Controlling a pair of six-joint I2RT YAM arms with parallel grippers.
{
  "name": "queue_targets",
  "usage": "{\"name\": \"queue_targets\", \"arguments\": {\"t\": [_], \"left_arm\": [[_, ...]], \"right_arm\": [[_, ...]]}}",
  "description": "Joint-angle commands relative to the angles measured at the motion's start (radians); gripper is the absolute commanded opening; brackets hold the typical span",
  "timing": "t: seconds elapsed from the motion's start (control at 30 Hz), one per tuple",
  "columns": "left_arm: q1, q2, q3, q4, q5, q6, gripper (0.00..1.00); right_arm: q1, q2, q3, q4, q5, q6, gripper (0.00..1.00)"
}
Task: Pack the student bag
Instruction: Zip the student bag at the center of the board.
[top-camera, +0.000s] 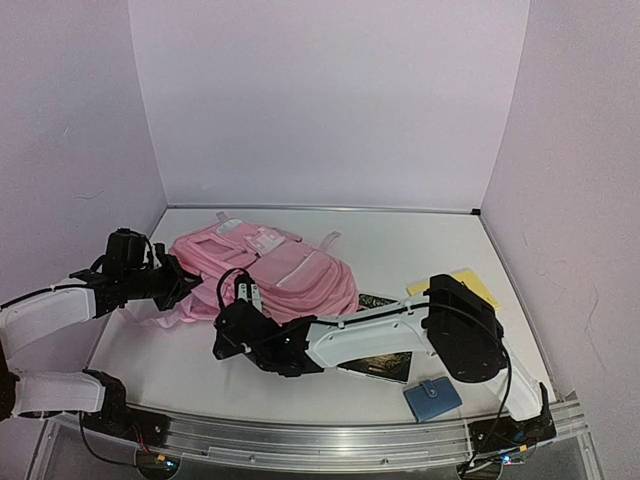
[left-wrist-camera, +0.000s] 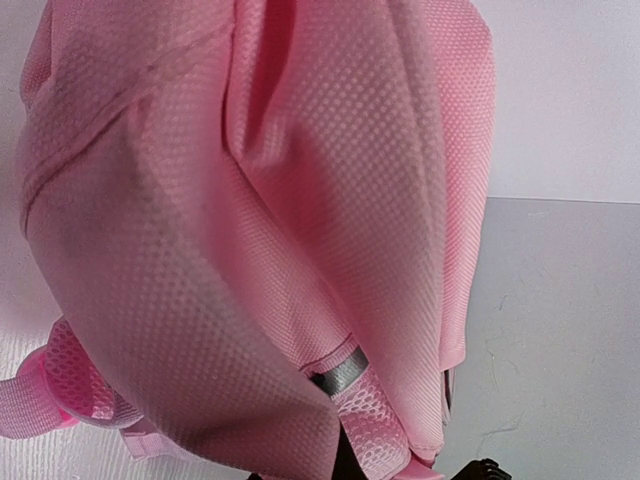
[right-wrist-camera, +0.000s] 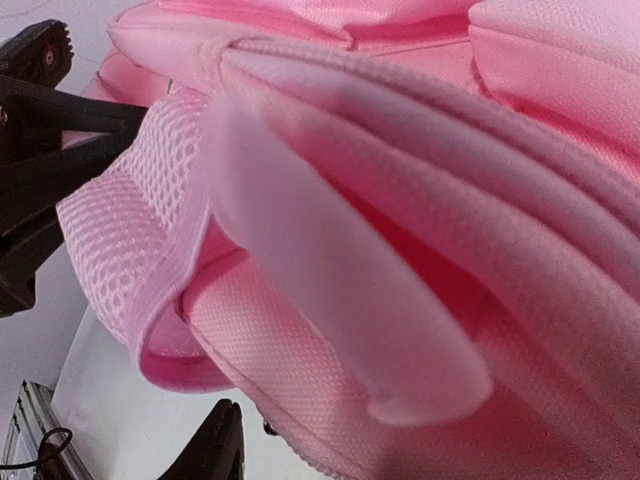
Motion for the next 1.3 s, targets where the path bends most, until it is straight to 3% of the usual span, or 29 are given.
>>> {"name": "queue_targets", "arguments": {"t": [0.0, 0.07, 0.17, 0.23, 0.5, 0.7, 0.93, 1.27], "left_arm": [[-0.020, -0.028, 0.070, 0.092, 0.071, -0.003, 0.00], [-0.021, -0.029, 0.063, 0.092, 0.066, -0.003, 0.00], [-0.021, -0.025, 0.054, 0.095, 0.061, -0.003, 0.00], [-0.021, -0.024, 0.055, 0.090, 0.057, 0.004, 0.00], [0.003, 0.000, 0.133, -0.005, -0.032, 0.097, 0.00], [0.107, 0.052, 0.178, 0.021, 0.026, 0.139, 0.00], [0.189, 0.227, 0.273, 0.065, 0.113, 0.229, 0.00], [0.257, 0.558, 0.487, 0.120, 0.194, 0.358, 0.02]], "right_arm": [[-0.009, 0.040, 0.069, 0.052, 0.129, 0.001, 0.38], [-0.009, 0.055, 0.098, 0.054, 0.147, -0.004, 0.31], [-0.009, 0.060, 0.122, 0.056, 0.162, -0.007, 0.09], [-0.009, 0.043, 0.110, 0.061, 0.161, -0.006, 0.00], [-0.009, -0.143, -0.129, 0.078, 0.085, 0.017, 0.00], [-0.032, -0.301, -0.355, 0.070, -0.072, 0.073, 0.00], [-0.133, -0.351, -0.550, 0.067, -0.350, 0.096, 0.00], [-0.155, -0.366, -0.623, 0.111, -0.460, -0.004, 0.00]]}}
